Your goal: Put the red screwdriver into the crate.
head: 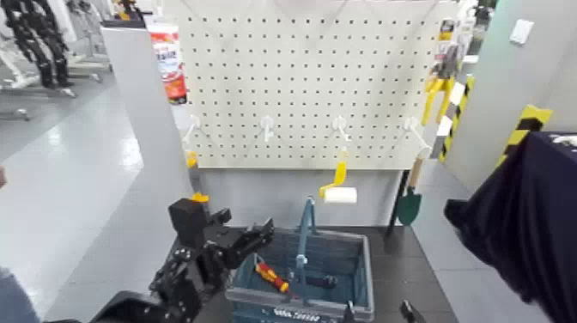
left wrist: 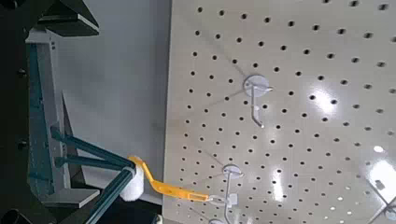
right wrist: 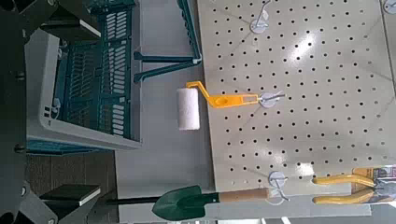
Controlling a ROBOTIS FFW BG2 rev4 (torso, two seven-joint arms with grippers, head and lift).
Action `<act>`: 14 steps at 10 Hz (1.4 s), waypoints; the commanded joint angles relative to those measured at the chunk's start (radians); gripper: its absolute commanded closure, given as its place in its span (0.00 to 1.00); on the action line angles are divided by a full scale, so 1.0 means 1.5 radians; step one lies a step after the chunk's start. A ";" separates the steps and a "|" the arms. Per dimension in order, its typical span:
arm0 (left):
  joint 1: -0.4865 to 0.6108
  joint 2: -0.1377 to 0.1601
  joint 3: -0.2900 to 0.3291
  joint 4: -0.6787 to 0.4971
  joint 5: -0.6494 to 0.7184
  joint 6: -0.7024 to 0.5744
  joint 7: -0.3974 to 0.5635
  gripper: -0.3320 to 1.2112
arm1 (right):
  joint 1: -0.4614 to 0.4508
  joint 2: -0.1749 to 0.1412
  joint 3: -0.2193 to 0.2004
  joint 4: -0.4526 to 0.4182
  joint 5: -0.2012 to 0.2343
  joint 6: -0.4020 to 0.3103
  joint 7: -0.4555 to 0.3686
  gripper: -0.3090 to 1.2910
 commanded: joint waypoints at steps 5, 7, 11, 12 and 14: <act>0.171 -0.006 0.047 -0.071 -0.113 -0.107 0.106 0.27 | 0.003 0.001 -0.004 -0.002 0.000 -0.006 0.003 0.28; 0.228 -0.036 0.081 -0.071 -0.150 -0.138 0.113 0.27 | 0.004 0.003 -0.006 -0.002 0.002 -0.007 0.003 0.28; 0.291 -0.052 0.106 -0.100 -0.177 -0.142 0.134 0.27 | 0.006 0.002 -0.007 -0.004 0.003 -0.007 0.004 0.28; 0.301 -0.057 0.113 -0.106 -0.180 -0.143 0.136 0.27 | 0.007 0.003 -0.007 -0.005 0.003 -0.007 0.004 0.28; 0.309 -0.060 0.118 -0.112 -0.185 -0.145 0.137 0.27 | 0.009 0.003 -0.009 -0.010 0.004 0.004 0.003 0.28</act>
